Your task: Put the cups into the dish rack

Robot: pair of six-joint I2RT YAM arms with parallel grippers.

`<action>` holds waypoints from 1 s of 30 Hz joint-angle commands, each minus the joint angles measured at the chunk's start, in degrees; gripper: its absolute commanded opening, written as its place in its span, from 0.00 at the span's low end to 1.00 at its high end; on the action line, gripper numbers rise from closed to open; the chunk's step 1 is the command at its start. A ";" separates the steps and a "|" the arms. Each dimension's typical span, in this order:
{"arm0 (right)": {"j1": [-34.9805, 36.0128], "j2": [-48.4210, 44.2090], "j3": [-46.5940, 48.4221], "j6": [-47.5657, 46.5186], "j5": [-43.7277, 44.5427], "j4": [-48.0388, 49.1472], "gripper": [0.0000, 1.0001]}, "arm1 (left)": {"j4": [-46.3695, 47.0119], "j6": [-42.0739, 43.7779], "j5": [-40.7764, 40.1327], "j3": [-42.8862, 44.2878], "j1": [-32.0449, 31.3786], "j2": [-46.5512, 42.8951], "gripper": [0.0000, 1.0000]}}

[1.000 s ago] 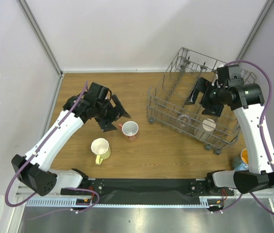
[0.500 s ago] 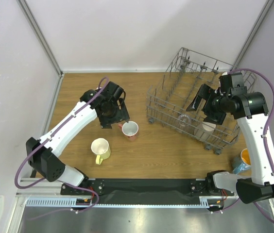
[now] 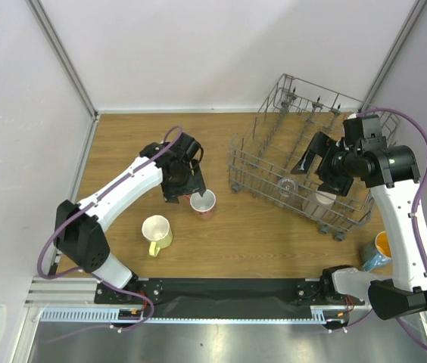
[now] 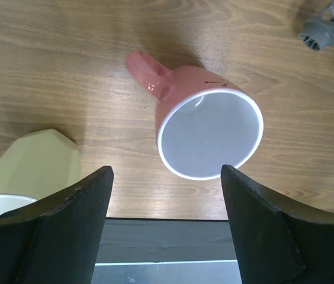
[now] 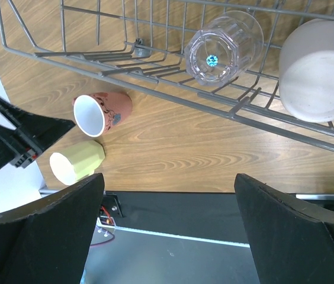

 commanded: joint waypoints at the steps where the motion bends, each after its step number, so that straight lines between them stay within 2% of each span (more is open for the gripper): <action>1: 0.07 -1.05 0.59 -0.40 1.14 -1.03 1.00 | 2.24 0.55 2.08 -0.69 -0.48 1.82 0.79; 8: 0.07 -0.62 0.94 -1.10 1.23 -0.77 1.00 | 3.73 0.89 5.60 -1.22 -0.30 5.68 0.72; 15: 0.07 0.18 2.61 -1.71 1.76 -1.03 1.00 | 4.34 1.07 5.60 -0.87 0.05 8.15 0.68; 17: 0.07 0.26 2.78 -1.80 1.84 -1.21 1.00 | 4.69 1.34 6.30 -1.04 0.40 8.59 0.62; 18: 0.07 0.44 2.78 -1.80 1.84 -1.12 1.00 | 5.04 1.42 8.65 -1.83 0.57 8.76 0.53; 21: -0.11 0.35 2.70 -1.72 1.93 -0.77 1.00 | 6.19 1.51 9.99 -2.71 1.10 8.68 0.38; 24: -0.02 0.61 2.70 -1.45 1.58 -0.42 1.00 | 6.28 2.30 10.08 -2.80 1.28 8.50 0.31; 26: -0.02 0.79 2.52 -1.28 1.32 -0.15 1.00 | 6.80 2.74 10.61 -2.98 1.54 8.15 0.30; 29: -0.02 0.97 2.00 -1.10 0.09 0.46 1.00 | 7.51 3.44 11.58 -3.68 2.24 7.28 0.20; 30: -0.02 0.97 1.82 -0.93 -0.09 0.72 1.00 | 7.51 3.88 11.75 -3.85 2.51 6.58 0.13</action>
